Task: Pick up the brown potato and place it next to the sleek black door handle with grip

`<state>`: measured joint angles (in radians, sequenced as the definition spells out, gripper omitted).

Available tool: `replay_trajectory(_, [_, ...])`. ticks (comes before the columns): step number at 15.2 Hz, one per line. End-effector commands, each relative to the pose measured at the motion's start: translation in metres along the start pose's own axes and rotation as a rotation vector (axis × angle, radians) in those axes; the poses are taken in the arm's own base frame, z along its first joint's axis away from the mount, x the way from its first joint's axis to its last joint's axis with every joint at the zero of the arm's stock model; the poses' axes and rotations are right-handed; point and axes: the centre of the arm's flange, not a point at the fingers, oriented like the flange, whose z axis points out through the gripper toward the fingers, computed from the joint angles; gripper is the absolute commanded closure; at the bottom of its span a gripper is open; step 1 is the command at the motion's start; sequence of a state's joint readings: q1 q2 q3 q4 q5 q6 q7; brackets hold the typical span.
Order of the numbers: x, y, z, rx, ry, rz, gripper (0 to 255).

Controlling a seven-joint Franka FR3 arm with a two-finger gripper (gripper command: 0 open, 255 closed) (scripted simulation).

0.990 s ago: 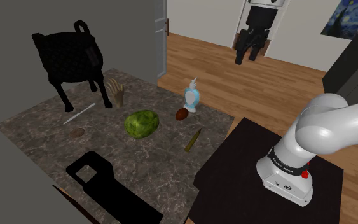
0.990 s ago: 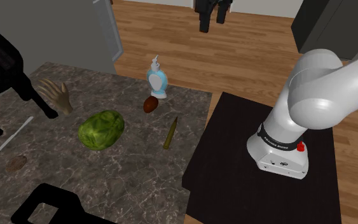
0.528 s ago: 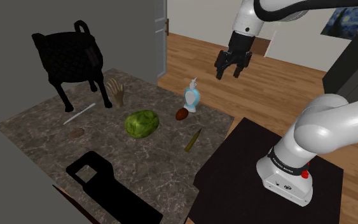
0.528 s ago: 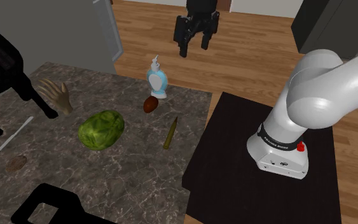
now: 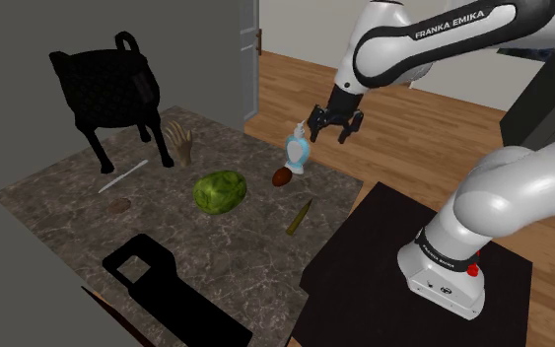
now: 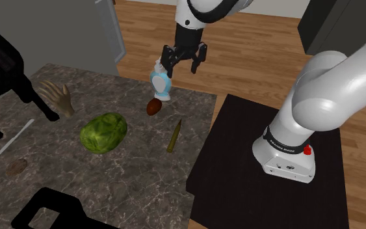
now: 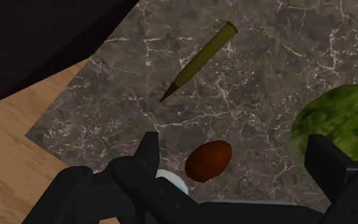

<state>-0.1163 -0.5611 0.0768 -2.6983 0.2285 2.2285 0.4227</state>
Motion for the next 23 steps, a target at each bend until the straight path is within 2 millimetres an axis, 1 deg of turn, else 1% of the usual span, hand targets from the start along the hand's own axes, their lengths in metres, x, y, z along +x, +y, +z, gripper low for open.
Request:
replay_trajectory(1, [0.01, -0.001, 0.021, 0.011, 0.021, 0.062, 0])
replay_trajectory(12, [0.072, -0.002, 0.144, 0.06, 0.116, 0.389, 0])
replay_trajectory(18, [0.109, 0.004, 0.209, 0.087, 0.168, 0.568, 0])
replay_trajectory(23, [0.142, 0.013, 0.262, 0.11, 0.211, 0.716, 0])
